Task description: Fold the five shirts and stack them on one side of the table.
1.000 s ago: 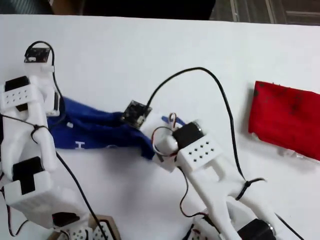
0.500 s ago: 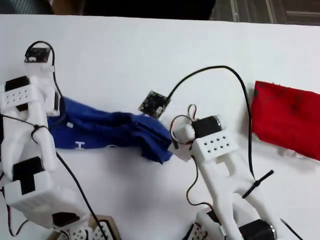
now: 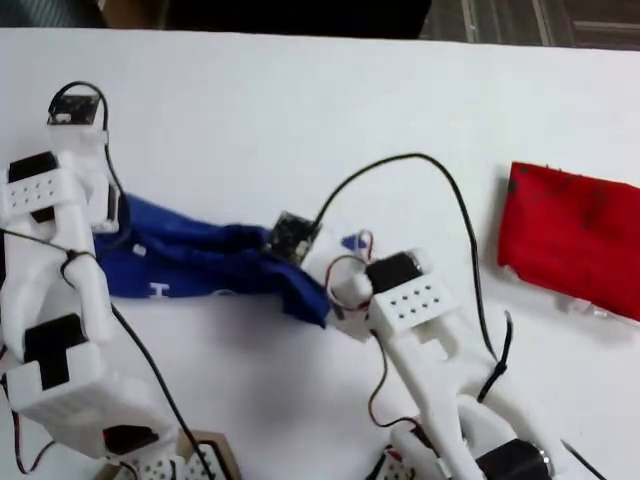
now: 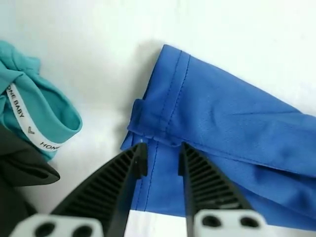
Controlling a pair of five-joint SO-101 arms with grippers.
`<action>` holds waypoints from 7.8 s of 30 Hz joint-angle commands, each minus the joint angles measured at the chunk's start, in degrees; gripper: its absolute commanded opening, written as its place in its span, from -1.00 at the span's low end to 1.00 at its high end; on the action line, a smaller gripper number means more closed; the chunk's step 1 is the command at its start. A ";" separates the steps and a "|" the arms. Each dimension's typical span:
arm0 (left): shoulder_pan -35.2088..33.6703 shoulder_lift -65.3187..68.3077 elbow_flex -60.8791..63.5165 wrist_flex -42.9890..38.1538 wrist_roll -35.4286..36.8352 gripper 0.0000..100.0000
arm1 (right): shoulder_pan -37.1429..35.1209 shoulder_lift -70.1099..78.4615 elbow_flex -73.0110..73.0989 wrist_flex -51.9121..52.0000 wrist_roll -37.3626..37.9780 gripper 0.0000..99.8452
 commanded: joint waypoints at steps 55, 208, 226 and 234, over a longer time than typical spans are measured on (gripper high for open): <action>-0.44 -0.62 -3.74 -3.96 -0.18 -0.84 | 7.34 9.63 -8.18 -10.15 0.18 -0.96; 2.37 35.52 -40.04 3.34 2.20 -0.90 | 12.62 9.63 -8.00 -7.69 0.18 -0.96; 8.88 24.70 -59.47 29.45 2.29 -0.95 | 10.51 3.21 -11.69 -7.69 -4.66 -0.96; 7.38 18.90 -65.10 34.99 2.02 -0.94 | 7.08 -7.96 -19.96 -1.54 -4.57 -0.96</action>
